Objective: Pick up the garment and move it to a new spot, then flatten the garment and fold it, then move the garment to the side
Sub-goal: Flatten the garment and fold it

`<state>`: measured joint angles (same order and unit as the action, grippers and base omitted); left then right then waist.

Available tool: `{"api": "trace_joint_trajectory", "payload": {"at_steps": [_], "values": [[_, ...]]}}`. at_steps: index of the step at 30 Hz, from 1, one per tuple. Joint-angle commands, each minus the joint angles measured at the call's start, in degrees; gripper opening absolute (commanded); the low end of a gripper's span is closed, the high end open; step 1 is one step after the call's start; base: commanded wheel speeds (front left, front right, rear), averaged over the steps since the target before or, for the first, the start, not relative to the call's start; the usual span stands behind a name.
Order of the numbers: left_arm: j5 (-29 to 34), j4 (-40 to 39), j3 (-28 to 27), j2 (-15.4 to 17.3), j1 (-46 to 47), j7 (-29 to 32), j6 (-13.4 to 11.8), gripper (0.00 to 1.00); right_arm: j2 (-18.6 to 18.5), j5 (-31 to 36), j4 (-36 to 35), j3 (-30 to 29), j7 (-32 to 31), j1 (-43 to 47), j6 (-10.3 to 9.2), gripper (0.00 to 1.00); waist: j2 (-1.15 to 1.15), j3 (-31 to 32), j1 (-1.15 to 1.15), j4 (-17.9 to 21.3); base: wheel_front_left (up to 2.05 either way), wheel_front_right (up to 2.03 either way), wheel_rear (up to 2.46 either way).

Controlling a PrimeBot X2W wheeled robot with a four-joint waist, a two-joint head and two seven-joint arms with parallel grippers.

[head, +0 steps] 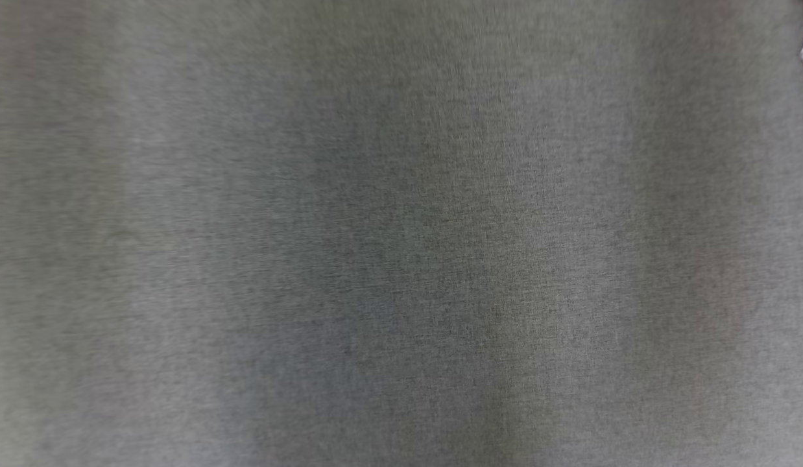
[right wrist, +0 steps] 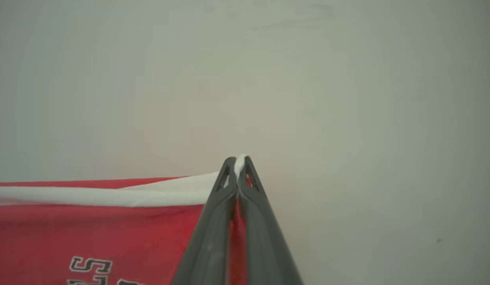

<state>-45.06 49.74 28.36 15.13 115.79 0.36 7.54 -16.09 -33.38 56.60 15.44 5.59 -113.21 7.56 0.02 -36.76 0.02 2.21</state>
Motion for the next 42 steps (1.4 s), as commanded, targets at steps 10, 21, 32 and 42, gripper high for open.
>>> {"api": "trace_joint_trajectory", "payload": {"at_steps": [10, 21, 32, 42], "values": [[-3.34, 5.13, 4.38, 0.14, 3.48, -3.05, -0.14, 0.00, 1.09, 1.20, 9.04, 0.33, 3.98, -4.90, -0.15, 0.00, -0.02, -7.53, -0.02, 2.73, 0.00, 0.00, 0.00], [-8.19, 4.32, 9.99, 1.57, 0.97, -5.91, -0.12, 0.00, 1.78, -0.24, 9.83, 4.02, 5.82, -3.78, -0.15, 0.00, -0.02, -8.54, -0.02, 2.93, 0.00, 0.00, 0.00], [-15.55, -10.49, 19.11, 8.63, -22.71, -13.06, -0.09, 0.00, -1.44, -10.98, -5.44, 14.31, 7.95, 22.95, -0.14, 0.00, -0.02, 1.37, -0.02, 2.49, 0.00, 0.00, 0.00], [-17.89, -24.71, 18.38, 13.04, -50.43, -15.51, -2.14, 0.00, -8.65, -21.02, -22.35, 19.03, 8.11, 50.38, -0.13, 0.00, -0.02, 14.19, -0.02, 2.28, 0.00, 0.00, 0.00]]}}
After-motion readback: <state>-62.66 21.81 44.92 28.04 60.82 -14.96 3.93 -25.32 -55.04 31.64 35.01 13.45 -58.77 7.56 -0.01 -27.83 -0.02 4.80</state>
